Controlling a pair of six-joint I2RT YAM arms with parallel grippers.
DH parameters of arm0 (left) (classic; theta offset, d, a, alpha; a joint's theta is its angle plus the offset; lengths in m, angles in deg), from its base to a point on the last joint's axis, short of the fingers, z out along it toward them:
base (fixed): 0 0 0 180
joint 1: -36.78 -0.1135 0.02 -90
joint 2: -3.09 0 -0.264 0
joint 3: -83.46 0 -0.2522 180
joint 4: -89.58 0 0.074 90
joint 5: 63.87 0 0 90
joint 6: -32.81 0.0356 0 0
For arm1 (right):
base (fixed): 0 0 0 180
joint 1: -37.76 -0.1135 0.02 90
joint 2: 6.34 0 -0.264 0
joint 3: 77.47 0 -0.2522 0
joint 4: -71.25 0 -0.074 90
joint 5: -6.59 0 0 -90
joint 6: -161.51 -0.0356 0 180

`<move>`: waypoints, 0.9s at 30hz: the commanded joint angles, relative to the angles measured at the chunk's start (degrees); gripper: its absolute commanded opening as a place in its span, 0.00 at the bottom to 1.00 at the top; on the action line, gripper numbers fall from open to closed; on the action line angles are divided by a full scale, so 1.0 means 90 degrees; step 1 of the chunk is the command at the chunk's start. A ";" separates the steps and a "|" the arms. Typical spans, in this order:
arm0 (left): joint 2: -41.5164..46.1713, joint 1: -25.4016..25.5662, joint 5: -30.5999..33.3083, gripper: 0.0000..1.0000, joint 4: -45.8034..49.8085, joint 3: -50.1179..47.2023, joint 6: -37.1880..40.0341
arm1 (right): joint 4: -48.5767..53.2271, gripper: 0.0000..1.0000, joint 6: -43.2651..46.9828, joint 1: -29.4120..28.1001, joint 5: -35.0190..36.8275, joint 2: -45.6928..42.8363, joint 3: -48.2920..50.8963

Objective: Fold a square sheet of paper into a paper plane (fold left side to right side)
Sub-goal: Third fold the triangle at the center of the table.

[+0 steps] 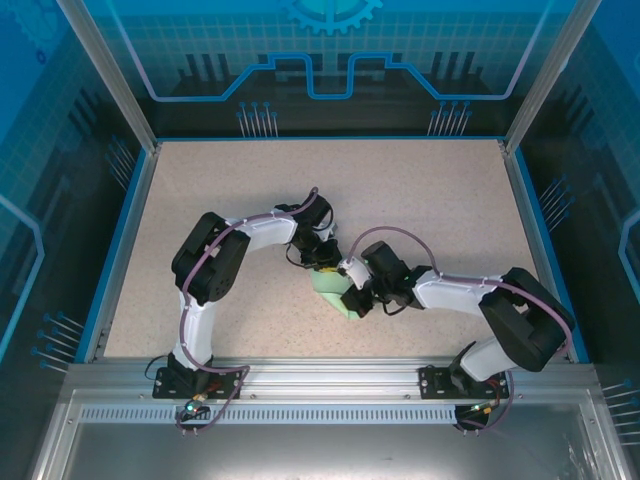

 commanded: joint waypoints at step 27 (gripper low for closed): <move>-0.0266 0.0140 0.0343 0.15 0.0328 -0.0185 0.0044 | -0.0479 0.00 0.0321 0.0551 -0.0679 0.0737 -0.0212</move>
